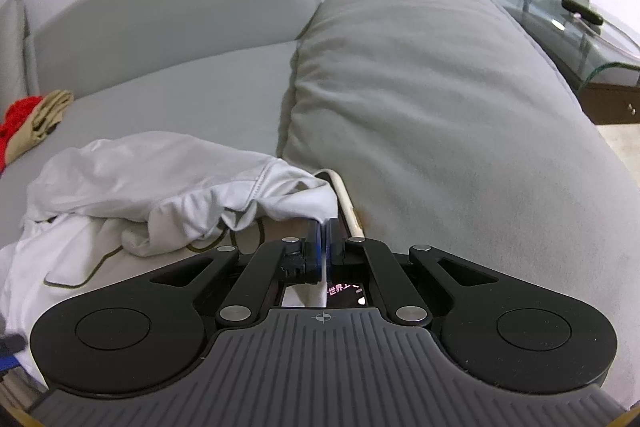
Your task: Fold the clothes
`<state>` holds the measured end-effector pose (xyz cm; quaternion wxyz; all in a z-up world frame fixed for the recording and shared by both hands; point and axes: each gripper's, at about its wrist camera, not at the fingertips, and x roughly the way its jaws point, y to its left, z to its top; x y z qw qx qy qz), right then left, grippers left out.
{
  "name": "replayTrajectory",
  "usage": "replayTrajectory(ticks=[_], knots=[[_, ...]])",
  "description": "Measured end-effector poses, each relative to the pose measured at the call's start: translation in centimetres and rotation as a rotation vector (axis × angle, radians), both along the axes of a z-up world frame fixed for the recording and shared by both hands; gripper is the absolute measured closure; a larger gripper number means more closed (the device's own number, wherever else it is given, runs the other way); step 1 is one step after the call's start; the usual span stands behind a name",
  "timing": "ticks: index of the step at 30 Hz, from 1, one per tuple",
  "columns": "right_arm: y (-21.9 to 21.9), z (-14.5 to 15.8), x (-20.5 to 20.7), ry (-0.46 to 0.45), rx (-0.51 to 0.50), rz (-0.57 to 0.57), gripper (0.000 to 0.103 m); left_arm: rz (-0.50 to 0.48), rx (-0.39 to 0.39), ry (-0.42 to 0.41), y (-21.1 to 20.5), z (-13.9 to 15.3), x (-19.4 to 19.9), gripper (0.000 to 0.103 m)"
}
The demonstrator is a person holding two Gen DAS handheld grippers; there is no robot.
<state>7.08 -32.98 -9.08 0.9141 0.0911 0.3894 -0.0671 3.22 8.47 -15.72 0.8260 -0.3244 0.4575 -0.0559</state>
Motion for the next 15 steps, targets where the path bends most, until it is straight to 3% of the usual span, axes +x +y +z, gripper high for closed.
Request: replayTrajectory(ticks=[3, 7, 8, 12, 15], knots=[[-0.1, 0.3, 0.3, 0.024, 0.002, -0.020, 0.102, -0.005, -0.055, 0.016, 1.0, 2.7, 0.5, 0.103], [-1.6, 2.1, 1.0, 0.086, 0.173, -0.079, 0.103, -0.013, -0.183, -0.138, 3.2, 10.3, 1.2, 0.103], [-2.2, 2.7, 1.1, 0.102, 0.244, -0.096, 0.103, -0.011, -0.197, -0.188, 3.7, 12.3, 1.2, 0.103], [-4.3, 5.9, -0.2, 0.068, 0.745, -0.115, 0.103, 0.010, -0.271, -0.405, 5.9, 21.3, -0.1, 0.103], [-4.6, 10.8, -2.7, -0.130, 1.002, -0.063, 0.103, 0.046, -0.332, -0.609, 8.3, 28.0, -2.5, 0.103]])
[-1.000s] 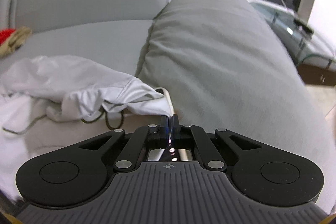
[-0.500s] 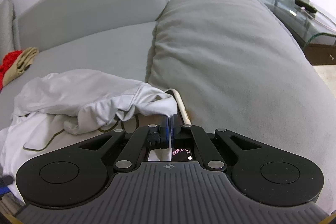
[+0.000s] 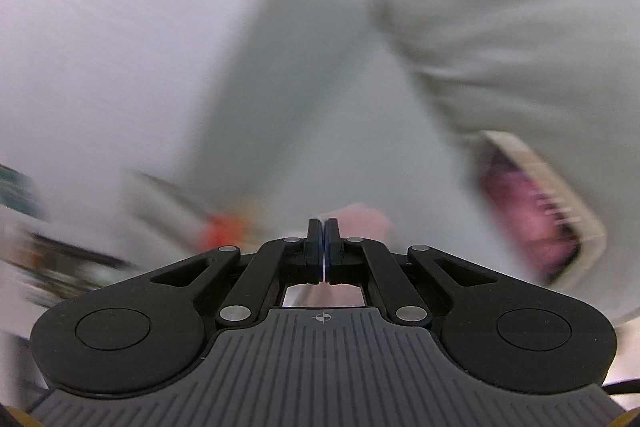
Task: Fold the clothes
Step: 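Raise the shirt high with both tools and shake it out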
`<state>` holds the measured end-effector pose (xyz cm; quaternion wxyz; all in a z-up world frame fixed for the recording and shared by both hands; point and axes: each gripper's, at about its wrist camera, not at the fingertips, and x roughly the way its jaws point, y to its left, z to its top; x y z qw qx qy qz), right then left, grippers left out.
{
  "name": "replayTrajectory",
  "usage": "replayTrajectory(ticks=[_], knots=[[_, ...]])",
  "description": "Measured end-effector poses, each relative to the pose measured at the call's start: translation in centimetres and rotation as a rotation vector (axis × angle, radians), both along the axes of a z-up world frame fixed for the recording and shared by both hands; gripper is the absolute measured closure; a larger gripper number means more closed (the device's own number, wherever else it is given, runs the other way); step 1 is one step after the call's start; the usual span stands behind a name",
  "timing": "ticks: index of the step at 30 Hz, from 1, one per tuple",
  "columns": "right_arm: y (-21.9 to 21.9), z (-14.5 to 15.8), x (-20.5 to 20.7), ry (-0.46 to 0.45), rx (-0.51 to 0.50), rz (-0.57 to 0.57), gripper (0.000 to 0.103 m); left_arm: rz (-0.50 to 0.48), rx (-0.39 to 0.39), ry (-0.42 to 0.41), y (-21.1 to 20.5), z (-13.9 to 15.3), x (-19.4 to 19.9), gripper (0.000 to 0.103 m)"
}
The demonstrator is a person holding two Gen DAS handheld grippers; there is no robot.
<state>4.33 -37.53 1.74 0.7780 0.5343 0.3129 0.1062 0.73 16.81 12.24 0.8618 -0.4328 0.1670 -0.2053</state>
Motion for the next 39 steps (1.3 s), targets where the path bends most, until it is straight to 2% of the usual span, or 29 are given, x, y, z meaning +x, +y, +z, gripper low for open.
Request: replayTrajectory(ticks=[2, 4, 5, 7, 9, 11, 13, 15, 18, 21, 22, 23, 25, 27, 30, 32, 34, 36, 39], knots=[[-0.6, 3.8, -2.3, -0.187, 0.145, -0.059, 0.103, 0.065, -0.041, -0.145, 1.7, 3.7, -2.5, 0.103], [-1.2, 7.5, -5.0, -0.358, 0.209, -0.138, 0.103, 0.144, -0.033, -0.221, 2.6, 5.8, -4.8, 0.103], [-1.4, 9.2, -6.3, -0.429, 0.226, -0.170, 0.103, 0.159, -0.040, -0.243, 3.0, 6.4, -5.7, 0.103], [-0.9, 11.5, -7.7, -0.458, 0.139, -0.172, 0.103, 0.135, -0.010, -0.265, 3.0, 7.0, -6.5, 0.103], [1.0, 12.8, -7.5, -0.415, -0.032, -0.068, 0.103, 0.104, 0.060, -0.246, 2.1, 7.0, -6.9, 0.103], [3.3, 12.0, -6.9, -0.343, -0.137, 0.019, 0.098, 0.048, 0.127, -0.214, 0.6, 6.0, -7.6, 0.103], [5.9, 10.1, -6.6, -0.264, -0.234, 0.101, 0.096, -0.001, 0.214, -0.217, -0.4, 4.6, -9.7, 0.103], [7.9, 7.1, -6.9, -0.200, -0.251, 0.183, 0.094, -0.036, 0.279, -0.234, -0.6, 3.0, -12.2, 0.103], [10.0, 2.5, -7.6, -0.096, -0.213, 0.302, 0.094, -0.107, 0.295, -0.290, 0.9, 1.1, -17.0, 0.103], [11.3, -0.5, -8.1, -0.021, -0.178, 0.377, 0.093, -0.174, 0.284, -0.326, 2.0, -0.2, -21.8, 0.103], [11.9, -1.2, -7.9, -0.003, -0.171, 0.404, 0.087, -0.191, 0.285, -0.327, 2.2, -0.6, -23.1, 0.103], [12.7, -1.9, -7.7, 0.022, -0.162, 0.431, 0.073, -0.183, 0.308, -0.327, 2.1, -0.8, -24.0, 0.103], [14.4, -3.1, -6.8, 0.081, -0.140, 0.491, 0.055, -0.129, 0.367, -0.314, 1.7, -1.2, -25.4, 0.103], [15.8, -4.4, -6.1, 0.120, -0.119, 0.526, 0.056, -0.093, 0.344, -0.292, 2.2, -1.7, -26.2, 0.103], [17.1, -7.2, -5.5, 0.239, -0.037, 0.521, 0.054, -0.085, 0.323, -0.308, 2.5, -2.0, -27.3, 0.103], [17.4, -9.4, -5.7, 0.313, 0.056, 0.502, 0.050, -0.103, 0.335, -0.331, 2.1, -1.7, -28.0, 0.103], [17.5, -11.2, -5.8, 0.367, 0.161, 0.467, 0.049, -0.119, 0.347, -0.353, 1.9, -1.3, -28.7, 0.103], [17.4, -12.1, -5.6, 0.389, 0.252, 0.419, 0.049, -0.115, 0.342, -0.360, 1.9, -1.2, -28.6, 0.102], [18.3, -12.7, -4.9, 0.409, 0.301, 0.390, 0.049, -0.097, 0.314, -0.353, 2.0, -1.3, -28.2, 0.102]])
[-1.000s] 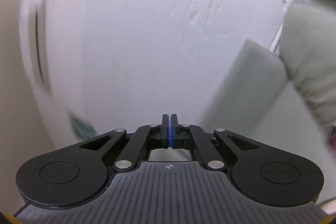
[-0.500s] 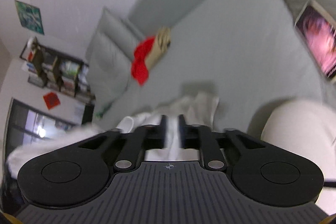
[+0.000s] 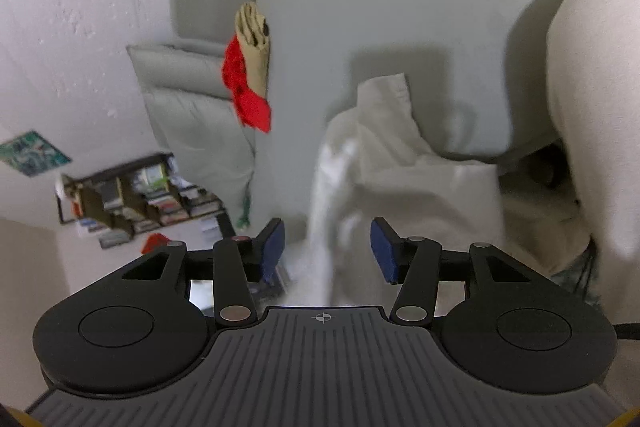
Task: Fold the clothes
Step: 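Raise the shirt high with both tools and shake it out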
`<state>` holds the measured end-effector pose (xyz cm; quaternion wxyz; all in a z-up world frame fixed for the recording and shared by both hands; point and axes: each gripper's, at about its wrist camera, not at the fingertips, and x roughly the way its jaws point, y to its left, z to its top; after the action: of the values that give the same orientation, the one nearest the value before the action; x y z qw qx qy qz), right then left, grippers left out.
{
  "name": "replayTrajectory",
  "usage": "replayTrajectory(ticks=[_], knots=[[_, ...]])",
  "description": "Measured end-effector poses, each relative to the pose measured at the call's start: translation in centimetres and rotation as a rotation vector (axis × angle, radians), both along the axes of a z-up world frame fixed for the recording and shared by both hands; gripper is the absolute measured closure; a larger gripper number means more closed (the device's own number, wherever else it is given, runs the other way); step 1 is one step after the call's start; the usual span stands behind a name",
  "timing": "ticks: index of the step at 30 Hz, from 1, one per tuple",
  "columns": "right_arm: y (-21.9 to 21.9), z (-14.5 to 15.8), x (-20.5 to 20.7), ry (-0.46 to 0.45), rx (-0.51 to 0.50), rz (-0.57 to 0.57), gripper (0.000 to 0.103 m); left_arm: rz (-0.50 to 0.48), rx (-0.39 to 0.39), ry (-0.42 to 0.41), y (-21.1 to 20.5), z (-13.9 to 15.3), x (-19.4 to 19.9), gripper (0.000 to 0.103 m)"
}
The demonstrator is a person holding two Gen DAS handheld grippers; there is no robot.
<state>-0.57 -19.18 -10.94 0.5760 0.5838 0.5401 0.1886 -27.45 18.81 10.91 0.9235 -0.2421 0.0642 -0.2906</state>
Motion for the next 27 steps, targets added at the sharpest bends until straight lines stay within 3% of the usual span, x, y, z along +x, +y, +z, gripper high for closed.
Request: replayTrajectory(ticks=[3, 5, 7, 9, 10, 11, 16, 17, 20, 22, 25, 27], knots=[[0.9, 0.0, -0.4, 0.032, -0.051, 0.048, 0.055, 0.026, -0.033, 0.013, 0.4, -0.4, 0.3, 0.102], [1.5, 0.0, -0.7, 0.053, -0.083, 0.074, 0.067, 0.047, -0.045, 0.018, 0.7, -0.6, 0.3, 0.102], [1.0, -0.5, -1.7, 0.068, -0.078, 0.053, 0.067, 0.058, -0.067, 0.027, 1.1, -0.9, 0.6, 0.102], [0.4, -0.8, -2.7, 0.063, -0.079, 0.035, 0.077, 0.066, -0.086, 0.035, 1.4, -1.1, 0.9, 0.102], [0.1, -0.8, -3.1, 0.050, -0.090, 0.029, 0.093, 0.077, -0.093, 0.043, 1.5, -1.2, 1.2, 0.102], [0.0, -0.7, -3.5, 0.019, -0.118, 0.024, 0.098, 0.090, -0.102, 0.053, 1.7, -1.3, 1.5, 0.102], [-1.2, 2.7, -4.4, -0.202, -0.238, -0.054, 0.102, 0.242, -0.218, 0.181, 4.1, -2.6, 4.9, 0.102], [-1.6, 4.4, -3.9, -0.257, -0.252, -0.079, 0.102, 0.280, -0.257, 0.209, 4.8, -2.6, 6.4, 0.102], [-3.0, 11.0, -1.9, -0.461, -0.301, -0.166, 0.102, 0.351, -0.349, 0.189, 6.2, -0.5, 10.7, 0.103], [-3.8, 17.9, -1.0, -0.654, -0.343, -0.237, 0.102, 0.323, -0.380, 0.024, 5.6, 3.2, 11.5, 0.103], [-5.0, 29.4, -4.1, -1.039, -0.435, -0.385, 0.102, 0.306, -0.366, -0.207, 3.8, 8.1, 11.4, 0.103], [-5.3, 34.6, -6.9, -1.236, -0.510, -0.490, 0.102, 0.359, -0.299, -0.266, 2.5, 10.3, 11.8, 0.103]])
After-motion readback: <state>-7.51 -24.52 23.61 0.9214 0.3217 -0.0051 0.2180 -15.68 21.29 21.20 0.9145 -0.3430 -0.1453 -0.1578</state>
